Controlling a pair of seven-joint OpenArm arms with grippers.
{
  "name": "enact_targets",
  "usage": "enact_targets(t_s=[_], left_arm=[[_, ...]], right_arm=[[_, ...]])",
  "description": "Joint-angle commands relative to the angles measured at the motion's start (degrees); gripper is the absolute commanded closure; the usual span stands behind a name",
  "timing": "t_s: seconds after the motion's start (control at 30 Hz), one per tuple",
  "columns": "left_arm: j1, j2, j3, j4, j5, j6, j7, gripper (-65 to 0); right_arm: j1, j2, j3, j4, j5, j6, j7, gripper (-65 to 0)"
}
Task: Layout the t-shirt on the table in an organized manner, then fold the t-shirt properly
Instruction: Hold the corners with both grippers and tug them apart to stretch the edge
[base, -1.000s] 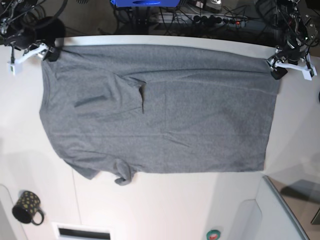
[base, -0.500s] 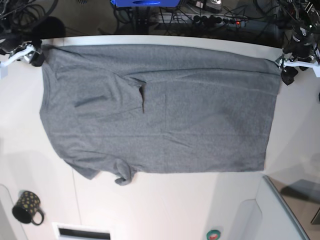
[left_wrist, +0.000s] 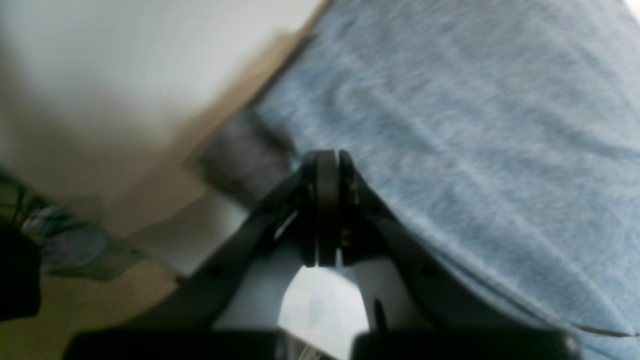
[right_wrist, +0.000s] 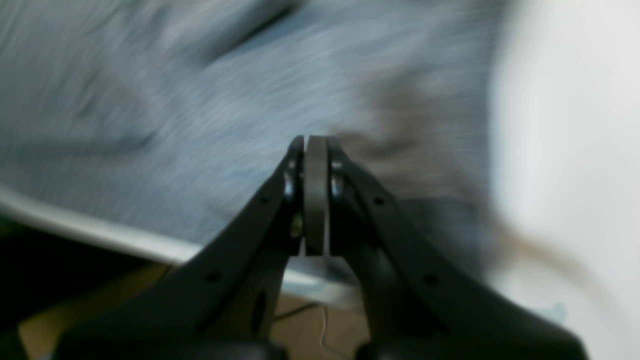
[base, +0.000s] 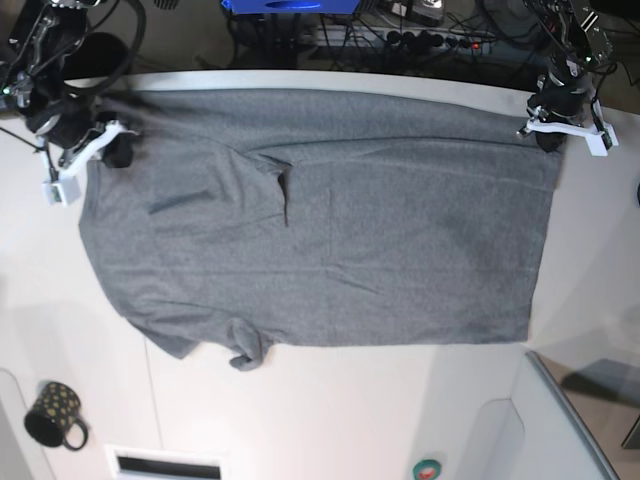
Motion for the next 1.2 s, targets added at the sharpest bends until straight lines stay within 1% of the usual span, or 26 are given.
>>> enact_targets(t_s=[0.0, 0.1, 0.2, 0.4, 0.47, 0.5, 0.53, 0.57, 0.67, 0.8, 0.9, 1.0, 1.17], left_arm=[[-0.20, -0.70, -0.14, 0.88, -0.46, -0.39, -1.12, 0.0], [0.41, -0.70, -0.14, 0.97, -0.54, -0.39, -1.03, 0.0], [0.59, -0.35, -0.23, 0.79, -0.81, -0.30, -1.12, 0.0], [-1.17, 0.27, -7.00, -3.16, -0.98, -0.30, -1.12, 0.0], [-1.78, 0.27, -7.53, -3.78, -0.98, -0.30, -1.12, -8.7], [-1.87, 0.27, -7.53, -3.78, -0.98, -0.30, -1.12, -12.0], [-1.87, 0.27, -7.35, -3.60, -0.98, -0.30, -1.12, -14.8], [-1.87, 0.27, -7.35, -3.42, -1.07, -0.30, -1.12, -15.8], [-1.96, 0.80, -7.35, -2.81, -1.07, -0.39, -0.68, -16.0], [-1.17, 2.91, -7.79, 2.29, -1.16, -0.39, -0.59, -16.0], [-0.03, 3.52, -7.70, 4.84, -1.16, -0.39, -0.59, -16.0], [-1.17, 3.52, -7.44, 3.26, -1.16, -0.39, -0.86, -16.0], [-4.33, 3.08, -7.88, -3.07, -0.98, -0.39, -1.21, -16.0]], right_arm=[[-0.64, 0.65, -1.06, 0.87, 0.64, 0.45, 1.29, -1.5], [-2.22, 0.30, -3.61, 0.78, 0.64, 0.45, 4.63, -1.5], [-2.57, 0.30, -4.23, 0.78, 0.64, 0.45, 5.25, -1.8], [-2.66, 0.65, -4.14, 0.78, 0.64, 0.45, 5.16, -2.0], [-2.66, 0.65, -4.14, 0.78, 0.64, 0.45, 5.16, -2.0], [-2.66, 0.65, -4.14, 0.78, 0.64, 0.45, 5.16, -2.0], [-2.66, 0.65, -4.14, 0.78, 0.64, 0.45, 5.16, -2.0], [-2.66, 0.65, -4.23, 0.78, 0.64, 0.45, 5.16, -2.0], [-2.66, 0.65, -4.32, 0.78, 0.64, 0.45, 5.16, -2.0], [-2.66, 0.65, -4.14, 0.78, 0.64, 0.45, 5.34, -2.0], [-2.66, 0.65, -4.14, 0.78, 0.64, 0.45, 5.34, -2.0], [-2.57, 0.65, -4.23, 0.78, 0.64, 0.45, 5.43, -2.0], [-2.57, 0.65, -4.14, 0.78, 0.64, 0.45, 5.43, -2.0]])
